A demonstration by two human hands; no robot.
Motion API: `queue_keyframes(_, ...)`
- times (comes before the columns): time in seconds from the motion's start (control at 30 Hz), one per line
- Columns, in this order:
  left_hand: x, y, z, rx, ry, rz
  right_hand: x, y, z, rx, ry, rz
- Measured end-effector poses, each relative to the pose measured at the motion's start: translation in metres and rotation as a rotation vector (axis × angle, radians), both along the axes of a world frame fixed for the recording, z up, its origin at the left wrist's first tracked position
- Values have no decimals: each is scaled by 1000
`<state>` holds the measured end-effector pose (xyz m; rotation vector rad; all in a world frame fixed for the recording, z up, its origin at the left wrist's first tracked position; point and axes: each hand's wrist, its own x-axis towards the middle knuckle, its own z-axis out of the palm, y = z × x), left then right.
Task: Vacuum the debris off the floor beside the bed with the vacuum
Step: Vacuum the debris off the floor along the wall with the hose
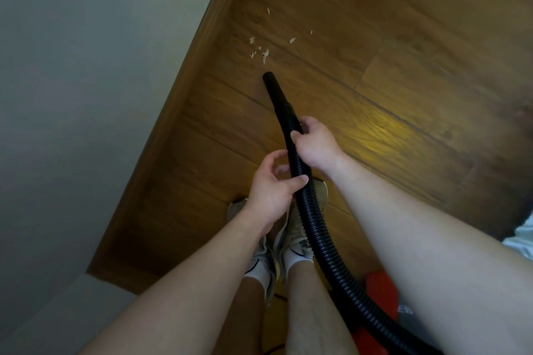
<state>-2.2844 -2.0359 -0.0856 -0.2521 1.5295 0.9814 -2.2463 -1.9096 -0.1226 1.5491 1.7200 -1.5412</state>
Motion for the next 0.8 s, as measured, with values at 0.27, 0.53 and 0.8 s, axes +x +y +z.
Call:
queue_keyframes(0.27, -8, 26, -3, -11, 24, 17, -11, 28, -4, -21, 22, 29)
queue_keyframes(0.53, -15, 47, 0, -3, 63, 61, -26, 49, 0, -48, 27, 77)
queue_keyframes(0.8, -34, 55, -8, -11, 78, 56, -51, 58, -4, -66, 14, 85)
